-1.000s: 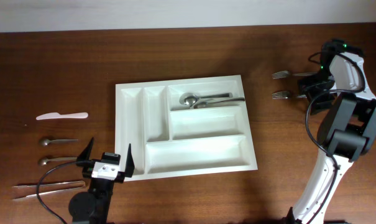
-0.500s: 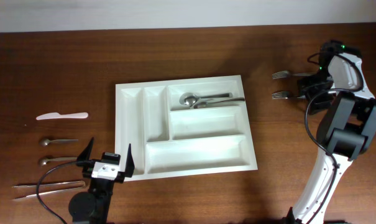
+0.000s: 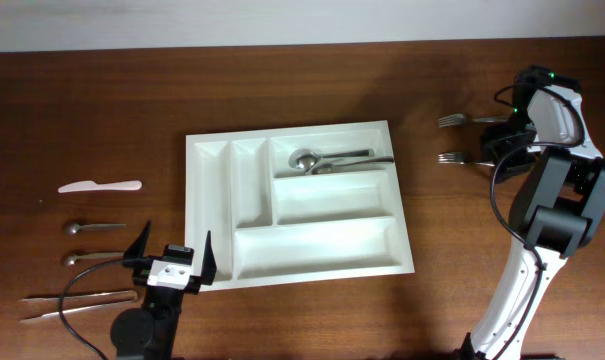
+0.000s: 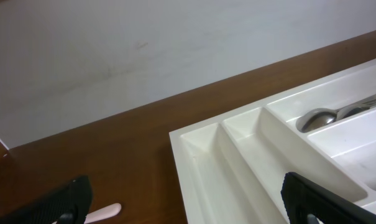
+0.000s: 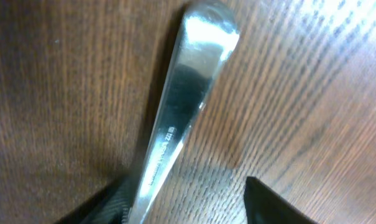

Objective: Pack container
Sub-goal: 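Move the right gripper over a fork and grasp its handle, then lift the fork and carry it over the tray's middle compartment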

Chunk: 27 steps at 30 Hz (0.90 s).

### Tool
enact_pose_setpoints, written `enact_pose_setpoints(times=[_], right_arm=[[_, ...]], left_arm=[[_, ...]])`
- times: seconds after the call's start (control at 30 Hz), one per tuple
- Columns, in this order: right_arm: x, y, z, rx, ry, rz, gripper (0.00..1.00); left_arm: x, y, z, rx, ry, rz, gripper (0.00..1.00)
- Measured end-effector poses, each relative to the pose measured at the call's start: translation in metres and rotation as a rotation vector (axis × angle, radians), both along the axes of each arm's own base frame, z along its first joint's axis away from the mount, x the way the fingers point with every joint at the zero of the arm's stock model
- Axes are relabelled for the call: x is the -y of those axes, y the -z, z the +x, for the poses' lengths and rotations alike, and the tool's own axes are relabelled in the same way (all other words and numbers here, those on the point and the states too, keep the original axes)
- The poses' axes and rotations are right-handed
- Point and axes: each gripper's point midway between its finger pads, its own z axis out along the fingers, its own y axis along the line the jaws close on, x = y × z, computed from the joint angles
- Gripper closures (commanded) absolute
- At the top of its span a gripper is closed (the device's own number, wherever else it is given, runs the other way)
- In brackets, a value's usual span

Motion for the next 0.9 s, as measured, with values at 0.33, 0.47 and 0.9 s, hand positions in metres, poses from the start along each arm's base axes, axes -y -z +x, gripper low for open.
enact_pose_setpoints(times=[0.33,0.47,0.9], right_arm=[[-0.015,0.001,0.023,0.102,0.098,0.094,0.66],[-0.021,0.000,0.029,0.123,0.134,0.128,0.70],[-0.029,0.000,0.018,0.066,0.138,0.120,0.87]], left_arm=[[0.000,0.000,0.000,0.000,0.000,0.000,0.01],[0.000,0.000,0.000,0.000,0.000,0.000,0.01],[0.000,0.000,0.000,0.000,0.000,0.000,0.01]])
